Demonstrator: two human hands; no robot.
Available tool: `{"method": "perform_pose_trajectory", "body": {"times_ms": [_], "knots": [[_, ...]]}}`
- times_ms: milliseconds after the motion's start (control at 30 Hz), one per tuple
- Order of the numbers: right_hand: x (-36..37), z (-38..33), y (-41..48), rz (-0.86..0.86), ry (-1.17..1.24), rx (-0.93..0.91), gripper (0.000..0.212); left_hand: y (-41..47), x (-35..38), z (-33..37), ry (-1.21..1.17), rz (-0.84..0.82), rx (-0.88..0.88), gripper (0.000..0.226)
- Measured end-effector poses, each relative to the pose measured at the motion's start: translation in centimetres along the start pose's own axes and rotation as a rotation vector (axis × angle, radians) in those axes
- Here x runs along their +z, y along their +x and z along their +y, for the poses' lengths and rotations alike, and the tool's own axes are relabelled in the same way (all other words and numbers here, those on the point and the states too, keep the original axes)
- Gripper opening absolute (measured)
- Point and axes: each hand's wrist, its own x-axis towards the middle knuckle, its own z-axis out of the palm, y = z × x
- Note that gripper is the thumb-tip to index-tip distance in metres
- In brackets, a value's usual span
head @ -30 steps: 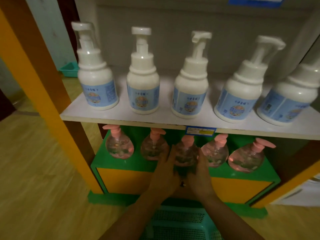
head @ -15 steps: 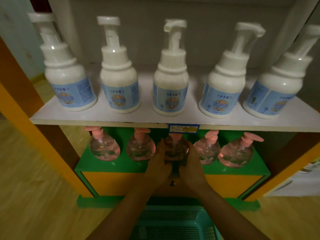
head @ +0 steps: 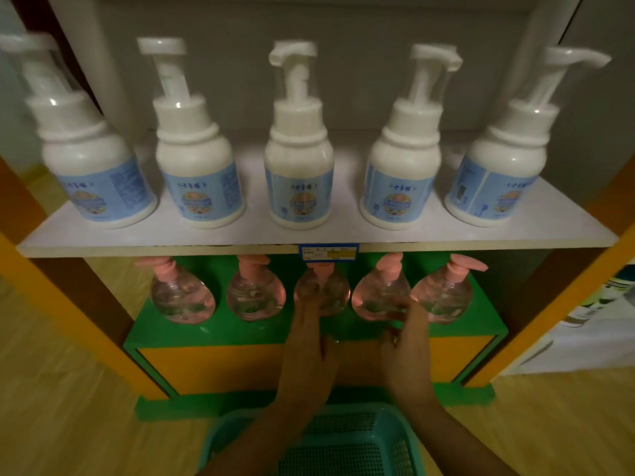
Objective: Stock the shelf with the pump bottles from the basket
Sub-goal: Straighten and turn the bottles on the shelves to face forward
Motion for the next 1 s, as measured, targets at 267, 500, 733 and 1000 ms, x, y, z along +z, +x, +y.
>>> {"method": "perform_pose_trajectory", "body": {"times_ms": [267, 500, 733, 1000], "knots": [[-1.8, 1.8, 4.0, -0.271, -0.104, 0.113, 0.08, 2.9, 4.7, 2.9, 0.108, -0.362, -0.119, 0.081], [-2.1, 2.7, 5.7, -0.329, -0.019, 0.127, 0.074, 4.0, 5.9, 2.7, 0.083, -0.39, -0.211, 0.076], [-3.4, 2.7, 5.9, -0.369, -0.044, 0.092, 0.076, 4.7, 5.5, 3.2, 0.045, -0.395, -0.24, 0.076], [-2.8, 3.0, 6.1, -0.343, -0.095, 0.101, 0.074, 4.2, 5.6, 3.1, 0.063, -0.438, -0.239, 0.082]]}}
